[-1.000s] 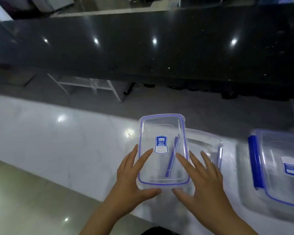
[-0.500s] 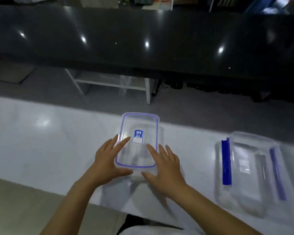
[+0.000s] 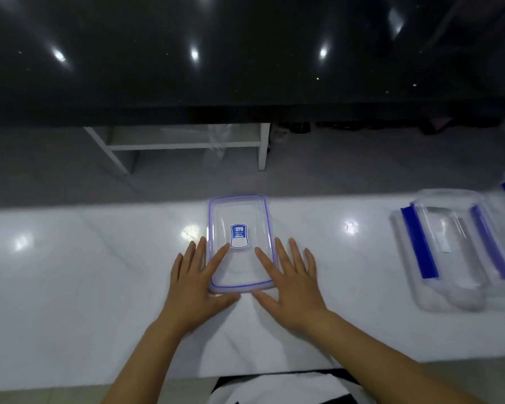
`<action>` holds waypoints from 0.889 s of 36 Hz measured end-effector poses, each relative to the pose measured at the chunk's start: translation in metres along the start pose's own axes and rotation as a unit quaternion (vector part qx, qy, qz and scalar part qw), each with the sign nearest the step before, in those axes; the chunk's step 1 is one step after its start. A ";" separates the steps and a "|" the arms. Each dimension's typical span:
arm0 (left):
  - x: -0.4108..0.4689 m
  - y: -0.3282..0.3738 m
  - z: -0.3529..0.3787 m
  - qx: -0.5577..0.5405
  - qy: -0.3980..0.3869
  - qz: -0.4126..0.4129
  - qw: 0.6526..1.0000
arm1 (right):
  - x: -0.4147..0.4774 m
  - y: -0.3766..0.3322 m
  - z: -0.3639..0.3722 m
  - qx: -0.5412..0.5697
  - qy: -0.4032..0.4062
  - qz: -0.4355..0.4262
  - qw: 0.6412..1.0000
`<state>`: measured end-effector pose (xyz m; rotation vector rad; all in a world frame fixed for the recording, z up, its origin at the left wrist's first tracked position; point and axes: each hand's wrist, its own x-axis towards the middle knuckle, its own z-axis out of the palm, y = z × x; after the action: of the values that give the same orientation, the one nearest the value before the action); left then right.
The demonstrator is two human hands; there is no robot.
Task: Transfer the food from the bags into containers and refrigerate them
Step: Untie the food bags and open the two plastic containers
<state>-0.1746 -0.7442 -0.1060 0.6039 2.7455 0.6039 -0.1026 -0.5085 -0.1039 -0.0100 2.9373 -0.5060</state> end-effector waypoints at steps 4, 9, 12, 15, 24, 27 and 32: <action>0.000 0.000 -0.003 -0.002 -0.016 -0.005 1.000 | -0.001 -0.002 -0.002 0.004 -0.005 0.002 1.000; 0.001 0.028 -0.027 -0.059 -0.018 -0.044 0.997 | -0.005 0.001 -0.033 0.056 -0.058 0.005 0.997; 0.004 0.059 -0.041 -0.137 0.012 -0.041 0.990 | -0.026 0.013 -0.072 0.089 -0.038 0.030 0.995; 0.011 0.101 -0.044 -0.249 0.021 -0.023 0.968 | -0.059 0.040 -0.120 0.180 0.015 0.083 0.980; 0.047 0.277 0.005 -0.461 -0.147 -0.039 0.874 | -0.147 0.194 -0.229 0.449 0.162 0.296 0.828; 0.060 0.323 0.027 -0.495 -0.200 -0.074 0.843 | -0.160 0.245 -0.235 0.477 0.160 0.323 0.802; 0.077 0.380 0.055 -0.538 -0.240 -0.144 0.795 | -0.161 0.295 -0.229 0.525 0.108 0.323 0.780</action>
<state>-0.0948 -0.3771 0.0036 0.0179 1.5613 1.4818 0.0262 -0.1492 0.0359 1.1686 2.1405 -1.9396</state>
